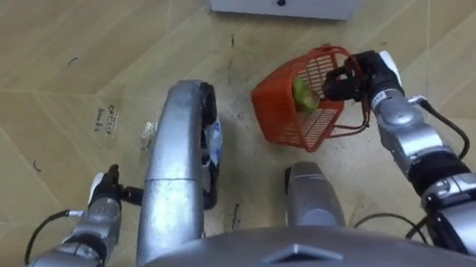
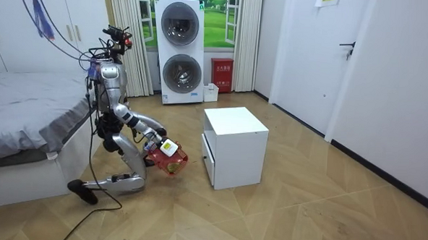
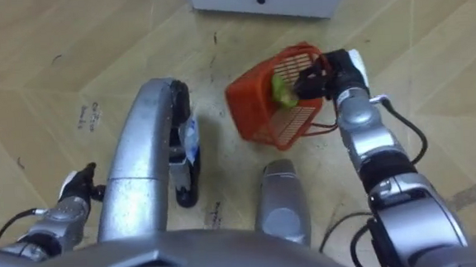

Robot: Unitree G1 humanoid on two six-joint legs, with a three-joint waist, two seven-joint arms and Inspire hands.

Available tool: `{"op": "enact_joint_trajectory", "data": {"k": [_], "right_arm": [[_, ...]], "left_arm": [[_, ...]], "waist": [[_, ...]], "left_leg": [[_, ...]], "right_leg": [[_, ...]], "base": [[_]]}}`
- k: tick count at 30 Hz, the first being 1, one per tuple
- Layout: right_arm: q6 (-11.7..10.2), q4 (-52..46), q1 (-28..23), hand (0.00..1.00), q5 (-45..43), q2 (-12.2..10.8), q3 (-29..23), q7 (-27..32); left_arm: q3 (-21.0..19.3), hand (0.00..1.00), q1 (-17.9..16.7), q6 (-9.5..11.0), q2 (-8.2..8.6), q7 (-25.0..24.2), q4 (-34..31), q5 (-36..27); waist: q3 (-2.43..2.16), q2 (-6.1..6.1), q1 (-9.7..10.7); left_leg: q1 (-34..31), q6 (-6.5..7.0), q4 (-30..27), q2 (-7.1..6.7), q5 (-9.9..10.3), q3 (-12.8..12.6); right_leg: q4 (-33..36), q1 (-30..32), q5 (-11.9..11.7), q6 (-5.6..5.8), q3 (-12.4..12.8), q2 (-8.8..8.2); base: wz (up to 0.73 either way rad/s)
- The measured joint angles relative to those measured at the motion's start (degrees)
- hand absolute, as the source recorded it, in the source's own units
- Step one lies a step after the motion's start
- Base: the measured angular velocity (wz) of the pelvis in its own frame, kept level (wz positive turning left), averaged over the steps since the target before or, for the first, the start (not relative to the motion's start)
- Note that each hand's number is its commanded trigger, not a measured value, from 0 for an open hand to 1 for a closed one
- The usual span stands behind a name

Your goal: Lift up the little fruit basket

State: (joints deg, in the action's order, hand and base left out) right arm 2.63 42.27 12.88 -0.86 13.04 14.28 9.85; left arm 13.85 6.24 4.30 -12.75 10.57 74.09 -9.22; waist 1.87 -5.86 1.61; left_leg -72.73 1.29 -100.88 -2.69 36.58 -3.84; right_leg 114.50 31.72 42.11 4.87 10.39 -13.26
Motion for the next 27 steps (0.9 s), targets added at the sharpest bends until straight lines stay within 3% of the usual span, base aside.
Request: {"op": "enact_joint_trajectory", "data": {"k": [2, 4, 6, 8, 11, 12, 13, 14, 15, 16, 18, 20, 22, 23, 25, 27], "right_arm": [[0.03, -2.25, -0.32, 1.0, -3.33, -0.62, 0.73, 0.11], [-0.05, -5.74, -1.71, 1.0, -5.11, -0.83, 0.75, 0.69], [-0.1, -8.4, -2.28, 1.0, -5.33, -1.07, 0.78, 1.47], [-0.73, -11.36, -3.39, 1.0, -5.9, -1.14, 0.75, 2.58], [-1.84, -13.92, -5.05, 1.0, -7.59, -1.61, 0.74, 2.87], [-2.42, -15.27, -5.95, 1.0, -9.22, -2.22, 0.83, 2.76], [-2.7, -15.89, -6.75, 1.0, -10.13, -3.21, 0.68, 2.51], [-3.73, -17.67, -9.85, 1.0, -10.17, -2.23, -1.41, 2.78], [-4.12, -18.54, -10.91, 1.0, -10.07, -1.08, -2.32, 2.72], [-4.17, -18.48, -10.97, 1.0, -10.0, -0.69, -2.72, 2.45], [-4.62, -20.53, -11.45, 1.0, -10.27, -1.01, -2.69, 2.17], [-6.15, -23.44, -13.58, 1.0, -11.94, -0.85, -2.69, 2.07], [-7.94, -26.69, -16.59, 1.0, -14.03, -0.59, -2.63, 2.07], [-8.23, -28.49, -18.01, 1.0, -14.35, -0.1, -2.28, 2.07], [-8.18, -30.35, -18.78, 1.0, -14.26, 0.34, -1.63, 1.98], [-8.0, -30.75, -20.04, 1.0, -14.4, 0.54, -1.63, 1.84]], "left_arm": [[-1.15, 0.0, -0.14, 0.09, 0.61, 0.47, -0.24, 0.12], [-1.37, 0.0, -0.38, 0.33, 0.74, 0.5, -0.28, -0.16], [-1.62, 0.0, -0.8, 0.75, 0.92, 0.86, -0.69, -0.2], [-2.51, 0.0, -0.91, 1.12, 0.93, 1.38, -1.19, -0.18], [-4.45, 0.0, -1.83, 1.53, 0.63, 1.67, -2.32, -0.18], [-5.63, 0.0, -2.99, 2.05, 0.23, 1.62, -2.5, -0.13], [-5.8, 0.0, -4.22, 2.42, -0.58, 1.32, -2.03, -0.04], [-5.34, 0.0, -4.16, 2.25, -0.6, 0.59, -2.52, 1.27], [-4.55, 0.0, -4.37, 2.26, -0.36, 0.28, -3.62, 1.44], [-4.1, 0.0, -5.14, 2.08, -1.37, -0.05, -5.28, 1.15], [-4.5, 0.0, -5.23, 1.85, -1.33, 0.22, -5.22, 0.75], [-4.58, 0.0, -6.07, 1.54, -0.57, 0.57, -5.47, 0.69], [-4.52, 0.0, -7.01, 1.4, -0.35, 0.82, -5.51, 0.62], [-4.51, 0.0, -7.15, 1.48, -0.42, 1.09, -5.65, 0.2], [-4.63, 0.0, -7.25, 1.52, -0.73, 1.28, -6.37, -0.33], [-4.66, 0.0, -7.53, 1.73, -0.7, 1.28, -6.86, -0.3]], "waist": [[-0.16, 0.12, -0.05], [-0.31, -0.04, 0.1], [-0.34, -0.01, -0.03], [-0.43, -0.09, 0.28], [-0.52, -0.52, 0.07], [-0.38, -0.67, -0.45], [1.55, -0.92, -0.98], [0.68, -1.66, -0.58], [-0.42, -0.56, -0.22], [-0.69, -1.39, -0.72], [-0.73, -1.63, -1.1], [-0.79, -1.5, -1.86], [-0.97, -0.87, -1.86], [-1.13, -0.7, -2.51], [-1.02, -0.27, -2.97], [-1.03, -0.16, -2.75]], "left_leg": [[4.29, 0.17, 7.36, 2.08, -1.2, 0.08], [7.47, 0.39, 13.31, 2.5, -2.97, 0.02], [10.55, 0.35, 18.96, 3.11, -4.62, 0.14], [14.32, 0.26, 26.23, 2.96, -7.01, 0.72], [18.23, -0.1, 31.36, 3.01, -8.77, 2.13], [19.44, 0.31, 30.21, 3.35, -10.82, 3.67], [17.8, 2.03, 24.81, 3.75, -13.96, 3.16], [16.18, 3.29, 32.05, 0.07, -13.52, -0.84], [16.12, 4.22, 38.54, -0.5, -17.78, -3.45], [16.12, 7.28, 39.57, 0.21, -17.82, -5.48], [17.8, 7.02, 43.35, 0.22, -18.22, -5.19], [22.07, 6.04, 48.27, 0.26, -20.18, -4.84], [28.5, 4.7, 54.58, 0.39, -22.6, -4.67], [30.42, 3.76, 56.39, 1.13, -23.74, -4.87], [32.04, 2.45, 59.13, 2.02, -25.86, -5.31], [33.8, 1.54, 62.22, 2.23, -28.24, -5.23]], "right_leg": [[-11.41, -1.17, -0.06, 0.14, -1.88, -0.35], [-20.42, -2.79, -0.81, 1.57, -3.91, -1.65], [-29.83, -4.97, -1.35, 2.3, -4.85, -1.63], [-40.29, -7.93, -3.68, 2.6, -6.28, -1.62], [-46.98, -10.11, -7.4, 2.43, -6.98, -1.48], [-50.06, -12.26, -8.88, 2.5, -7.47, -1.02], [-54.1, -17.44, -9.45, 2.53, -7.37, 0.04], [-56.58, -20.01, -9.53, 2.56, -9.18, -0.64], [-57.14, -20.46, -9.63, 2.69, -10.33, -0.78], [-57.84, -20.98, -9.62, 2.7, -12.22, -1.19], [-59.92, -20.29, -8.73, 2.95, -13.02, -0.86], [-64.59, -20.17, -8.39, 3.07, -13.87, -0.8], [-72.21, -22.23, -8.92, 2.11, -15.87, -0.55], [-76.02, -24.21, -9.56, 2.14, -16.21, 0.45], [-80.68, -25.83, -9.8, 2.1, -17.45, 1.52], [-84.17, -27.88, -9.82, 2.08, -19.19, 2.08]], "base": [[-0.72], [-0.44], [-0.5], [-0.36], [-0.4], [-0.69], [-0.15], [0.39], [0.71], [0.34], [-0.05], [-0.32], [-0.24], [-0.29], [-0.38], [-0.09]]}}
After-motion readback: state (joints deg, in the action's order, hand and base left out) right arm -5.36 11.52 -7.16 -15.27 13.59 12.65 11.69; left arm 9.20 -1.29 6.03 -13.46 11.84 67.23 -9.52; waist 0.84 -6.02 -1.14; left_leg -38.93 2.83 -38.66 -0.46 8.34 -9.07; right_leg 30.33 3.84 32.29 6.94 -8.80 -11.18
